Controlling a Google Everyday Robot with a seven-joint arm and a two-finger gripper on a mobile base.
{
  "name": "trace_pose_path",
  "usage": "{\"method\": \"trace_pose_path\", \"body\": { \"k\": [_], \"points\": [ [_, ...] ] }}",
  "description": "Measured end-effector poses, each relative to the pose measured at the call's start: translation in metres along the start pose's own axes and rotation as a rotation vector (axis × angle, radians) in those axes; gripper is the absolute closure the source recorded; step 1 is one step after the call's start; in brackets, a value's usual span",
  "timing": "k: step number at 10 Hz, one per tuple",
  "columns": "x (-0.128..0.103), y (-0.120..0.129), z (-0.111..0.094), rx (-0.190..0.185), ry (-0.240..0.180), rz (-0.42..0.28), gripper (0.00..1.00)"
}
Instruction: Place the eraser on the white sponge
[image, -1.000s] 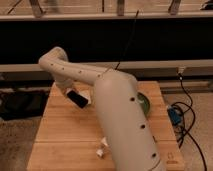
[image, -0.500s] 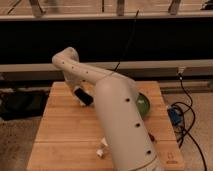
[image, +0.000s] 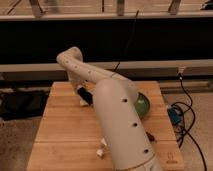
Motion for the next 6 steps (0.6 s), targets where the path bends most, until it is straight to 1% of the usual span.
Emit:
{"method": "trace_pose_path", "body": {
  "k": [1,2,3,5,6],
  "points": [
    [0.0018,-0.0016,0.0005,-0.006,0.0,0.0,0.86],
    [0.0035,-0.0046,-0.0006,-0.007,0.0,0.003,0.74],
    [0.0052,-0.0021,-0.001,-0.013,0.003,0.008,0.66],
    [0.0087,-0.0058,-0.003,-0.017,0.008,0.009,0.44],
    [0.0094,-0.0075,-0.0025,-0.017,0.009,0.007,0.34]
  ]
}}
